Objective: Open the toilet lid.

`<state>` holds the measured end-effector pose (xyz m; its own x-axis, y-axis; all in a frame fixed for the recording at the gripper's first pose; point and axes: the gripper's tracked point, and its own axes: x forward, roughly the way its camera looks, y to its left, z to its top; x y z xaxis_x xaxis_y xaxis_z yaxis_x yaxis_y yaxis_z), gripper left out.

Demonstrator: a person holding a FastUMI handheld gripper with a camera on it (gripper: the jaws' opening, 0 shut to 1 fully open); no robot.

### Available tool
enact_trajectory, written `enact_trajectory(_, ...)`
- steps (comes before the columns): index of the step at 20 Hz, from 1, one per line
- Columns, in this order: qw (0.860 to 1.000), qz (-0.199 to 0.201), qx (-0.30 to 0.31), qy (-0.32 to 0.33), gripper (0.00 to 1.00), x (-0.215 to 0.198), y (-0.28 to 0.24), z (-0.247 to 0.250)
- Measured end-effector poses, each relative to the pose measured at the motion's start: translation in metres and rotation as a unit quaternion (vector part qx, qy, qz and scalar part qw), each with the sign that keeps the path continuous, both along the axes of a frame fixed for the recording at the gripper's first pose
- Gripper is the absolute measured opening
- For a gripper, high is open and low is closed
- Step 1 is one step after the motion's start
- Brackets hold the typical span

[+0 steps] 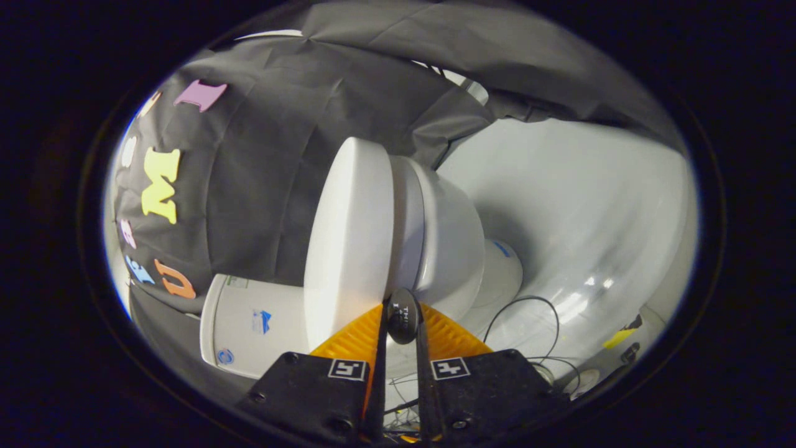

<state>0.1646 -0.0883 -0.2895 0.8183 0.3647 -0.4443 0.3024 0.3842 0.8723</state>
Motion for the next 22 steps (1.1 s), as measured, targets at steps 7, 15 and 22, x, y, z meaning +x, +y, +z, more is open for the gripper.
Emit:
enact_trajectory(7,0.999,-0.017,0.044,-0.006,0.08,0.002,0.0,0.002)
enact_trajectory(15,0.999,-0.03,0.037,0.008,0.06,0.004,-0.002,0.005)
enact_trajectory(22,0.999,-0.024,0.025,-0.001,0.04,0.003,0.001,0.019)
